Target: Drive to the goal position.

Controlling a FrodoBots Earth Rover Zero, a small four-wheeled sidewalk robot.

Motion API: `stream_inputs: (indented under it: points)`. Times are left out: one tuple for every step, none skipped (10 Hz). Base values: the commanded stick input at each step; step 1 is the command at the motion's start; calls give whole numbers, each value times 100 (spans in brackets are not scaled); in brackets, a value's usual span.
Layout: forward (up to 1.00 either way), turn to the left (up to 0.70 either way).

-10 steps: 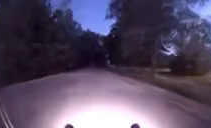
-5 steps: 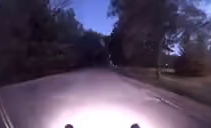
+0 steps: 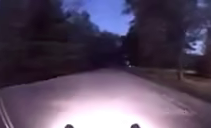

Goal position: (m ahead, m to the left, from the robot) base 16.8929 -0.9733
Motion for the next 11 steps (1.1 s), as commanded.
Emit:
stream_inputs:
  points:
    - [100, 0]
    - [100, 0]
    - [100, 0]
    - [100, 0]
    - [100, 0]
    - [100, 0]
    - [100, 0]
    - [100, 0]
    - [100, 0]
    - [100, 0]
    - [100, 0]
